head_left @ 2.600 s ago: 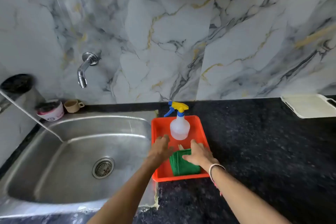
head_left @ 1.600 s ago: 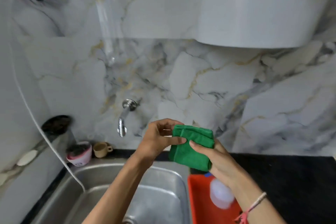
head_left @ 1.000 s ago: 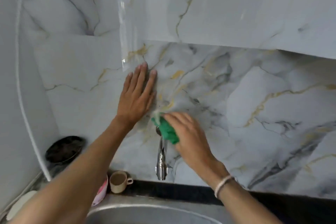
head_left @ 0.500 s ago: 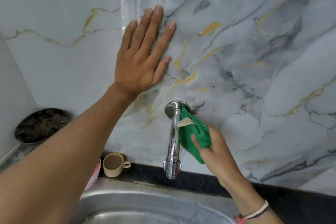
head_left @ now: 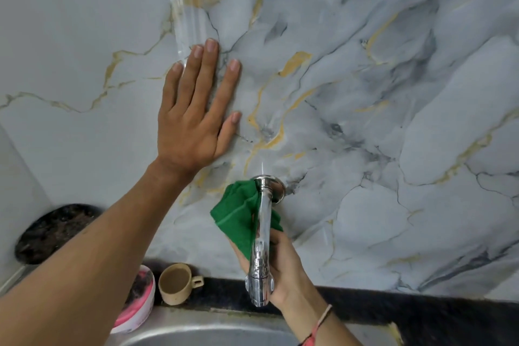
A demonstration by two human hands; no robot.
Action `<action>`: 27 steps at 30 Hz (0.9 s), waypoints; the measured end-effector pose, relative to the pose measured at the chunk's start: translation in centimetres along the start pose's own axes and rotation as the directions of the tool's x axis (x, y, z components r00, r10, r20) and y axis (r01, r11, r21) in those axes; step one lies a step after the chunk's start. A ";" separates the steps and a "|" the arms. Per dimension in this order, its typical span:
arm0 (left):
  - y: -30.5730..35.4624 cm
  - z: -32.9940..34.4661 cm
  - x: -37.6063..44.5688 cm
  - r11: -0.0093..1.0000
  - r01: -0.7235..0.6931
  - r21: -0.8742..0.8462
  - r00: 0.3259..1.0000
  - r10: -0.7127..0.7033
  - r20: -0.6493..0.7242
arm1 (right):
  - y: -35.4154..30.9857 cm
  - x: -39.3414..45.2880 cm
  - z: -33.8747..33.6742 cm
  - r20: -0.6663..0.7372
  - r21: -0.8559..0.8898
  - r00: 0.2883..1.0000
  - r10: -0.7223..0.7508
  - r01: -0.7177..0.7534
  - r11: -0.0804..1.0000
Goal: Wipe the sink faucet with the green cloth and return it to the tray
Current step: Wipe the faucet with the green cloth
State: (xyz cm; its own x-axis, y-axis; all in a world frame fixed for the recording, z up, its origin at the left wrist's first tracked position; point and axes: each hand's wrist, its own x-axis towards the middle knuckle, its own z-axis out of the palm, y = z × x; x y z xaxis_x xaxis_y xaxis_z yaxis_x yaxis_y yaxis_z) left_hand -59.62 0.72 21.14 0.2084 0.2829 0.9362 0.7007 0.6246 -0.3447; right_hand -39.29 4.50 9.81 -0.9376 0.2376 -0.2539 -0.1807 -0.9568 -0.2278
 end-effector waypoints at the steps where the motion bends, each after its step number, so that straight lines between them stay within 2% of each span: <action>1: 0.0 0.0 0.0 1.000 0.000 0.002 1.000 0.000 -0.001 | 0.0 -0.1 -0.3 -0.010 -0.005 1.000 -0.022 0.022 1.000; 5: 0.0 0.1 0.0 1.000 0.000 0.011 1.000 0.000 0.001 | 0.2 -1.1 -1.3 -0.004 -0.002 0.991 -0.137 0.137 0.991; 8: 0.1 0.0 0.1 1.000 0.001 0.015 1.000 -0.001 0.002 | -0.9 -3.0 -1.9 -0.120 0.020 0.949 -0.293 0.297 0.955; 10: 0.1 0.0 0.0 1.000 0.009 0.014 1.000 -0.009 0.005 | -1.9 -4.3 -1.6 -0.187 -0.091 0.832 -0.523 0.515 0.852; 11: 0.1 -0.1 0.0 1.000 0.012 0.014 1.000 -0.012 0.007 | -2.4 -4.9 -1.1 -0.179 -0.264 0.737 -0.651 0.602 0.754; 12: 0.2 -0.1 0.1 1.000 0.016 0.014 1.000 -0.016 0.011 | -2.8 -5.2 0.0 -0.095 -0.471 0.643 -0.760 0.643 0.603; 13: 0.2 -0.1 0.1 1.000 0.019 0.013 1.000 -0.020 0.015 | -2.9 -5.3 1.3 0.056 -0.671 0.589 -0.806 0.620 0.407; 14: 0.2 -0.1 0.1 1.000 0.021 0.012 1.000 -0.021 0.018 | -2.8 -5.3 2.6 0.228 -0.814 0.581 -0.781 0.554 0.175; 15: 0.2 -0.2 0.1 1.000 0.023 0.013 1.000 -0.024 0.019 | -2.5 -5.1 3.8 0.366 -0.892 0.618 -0.695 0.446 -0.073; 16: 0.2 -0.2 0.1 1.000 0.026 0.016 1.000 -0.026 0.017 | -2.1 -4.8 4.5 0.463 -0.884 0.669 -0.582 0.300 -0.358; 17: 0.2 -0.2 0.0 1.000 0.026 0.017 1.000 -0.026 0.014 | -1.6 -4.4 4.8 0.497 -0.785 0.722 -0.482 0.137 -0.605; 18: 0.2 -0.1 0.0 1.000 0.023 0.017 1.000 -0.023 0.013 | -1.0 -4.3 5.2 0.495 -0.678 0.743 -0.451 0.006 -0.735; 20: 0.2 -0.1 -0.1 1.000 0.024 0.019 1.000 -0.024 0.011 | 0.4 -4.3 6.5 0.477 -0.604 0.727 -0.493 -0.136 -0.785; 24: 0.2 0.0 0.2 0.999 0.025 0.031 1.000 -0.025 -0.005 | 1.5 -3.3 8.3 0.460 -0.566 0.691 -0.558 -0.256 -0.784; 27: 0.1 0.0 0.3 0.998 0.041 0.040 0.999 -0.041 -0.008 | 1.8 -2.8 8.0 0.436 -0.503 0.733 -0.521 -0.282 -0.817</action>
State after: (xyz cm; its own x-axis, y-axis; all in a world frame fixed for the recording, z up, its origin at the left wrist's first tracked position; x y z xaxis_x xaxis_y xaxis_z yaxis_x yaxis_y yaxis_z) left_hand -59.47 0.81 21.38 0.1847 0.2515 0.9501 0.6806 0.6647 -0.3082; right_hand -39.34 0.74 17.63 -0.7230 0.6000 0.3425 0.5614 0.7992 -0.2149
